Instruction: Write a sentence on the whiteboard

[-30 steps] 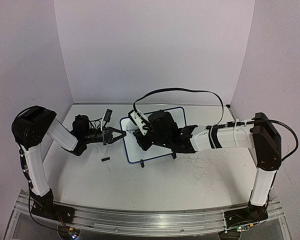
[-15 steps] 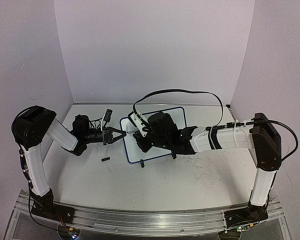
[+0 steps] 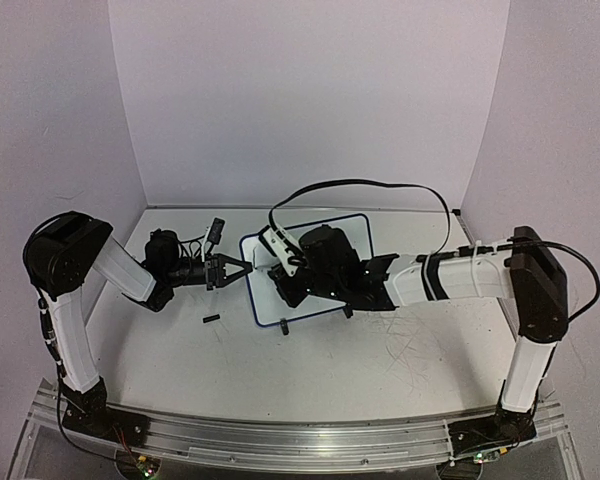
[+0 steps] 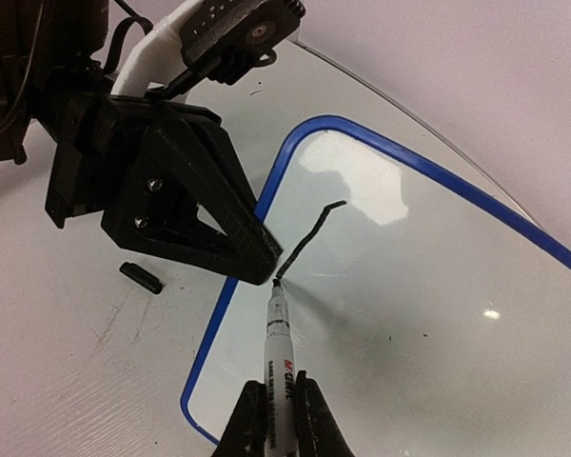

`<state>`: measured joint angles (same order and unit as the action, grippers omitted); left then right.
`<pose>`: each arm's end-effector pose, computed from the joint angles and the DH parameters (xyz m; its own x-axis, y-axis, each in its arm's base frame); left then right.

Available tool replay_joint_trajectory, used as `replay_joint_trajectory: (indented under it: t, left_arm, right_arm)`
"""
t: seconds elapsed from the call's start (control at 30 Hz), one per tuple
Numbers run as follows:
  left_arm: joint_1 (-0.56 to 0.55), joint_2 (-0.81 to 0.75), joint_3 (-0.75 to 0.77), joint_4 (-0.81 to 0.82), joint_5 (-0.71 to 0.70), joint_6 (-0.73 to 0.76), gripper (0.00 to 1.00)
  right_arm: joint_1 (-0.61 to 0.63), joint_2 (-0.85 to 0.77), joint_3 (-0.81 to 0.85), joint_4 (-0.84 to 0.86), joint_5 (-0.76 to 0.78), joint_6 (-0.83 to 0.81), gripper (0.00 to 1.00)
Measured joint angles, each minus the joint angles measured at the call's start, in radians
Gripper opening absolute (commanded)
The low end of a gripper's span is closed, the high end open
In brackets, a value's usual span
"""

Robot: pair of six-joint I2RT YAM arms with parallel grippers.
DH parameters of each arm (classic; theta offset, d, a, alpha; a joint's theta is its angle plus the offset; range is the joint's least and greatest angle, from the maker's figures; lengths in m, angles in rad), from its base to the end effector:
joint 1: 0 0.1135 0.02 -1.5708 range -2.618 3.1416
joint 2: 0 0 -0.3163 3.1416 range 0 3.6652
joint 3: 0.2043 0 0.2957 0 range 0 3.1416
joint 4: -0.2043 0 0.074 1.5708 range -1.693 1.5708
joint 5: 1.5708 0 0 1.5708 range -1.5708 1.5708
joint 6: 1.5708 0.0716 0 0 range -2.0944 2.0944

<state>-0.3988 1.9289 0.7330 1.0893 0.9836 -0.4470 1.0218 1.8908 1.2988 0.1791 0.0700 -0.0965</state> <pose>0.3508 -0.2125 0.1502 -0.5111 -0.0445 -0.8583 0.8395 0.1884 -0.5097 0.2790 0.4465 0.2436 -0.1297 -0.3961 -0.9090 -0.8339 0.5396 -0.1162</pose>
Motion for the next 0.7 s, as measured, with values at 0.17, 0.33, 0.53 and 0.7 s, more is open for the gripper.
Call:
replay_joint_trajectory:
  t: [0.17, 0.33, 0.53, 0.7]
  left_arm:
    - [0.000, 0.000, 0.000, 0.000, 0.000, 0.001, 0.00]
    - [0.000, 0.000, 0.000, 0.000, 0.000, 0.002, 0.00]
    - [0.000, 0.000, 0.000, 0.000, 0.000, 0.002, 0.00]
    - [0.000, 0.000, 0.000, 0.000, 0.000, 0.002, 0.00]
  right_arm:
    - [0.000, -0.076, -0.042, 0.011, -0.005, 0.008, 0.00]
    - [0.000, -0.093, -0.042, 0.043, 0.004, 0.007, 0.00]
    - [0.000, -0.072, -0.027, 0.043, 0.018, 0.007, 0.00]
    - [0.000, -0.051, -0.016, 0.043, 0.019, 0.003, 0.00]
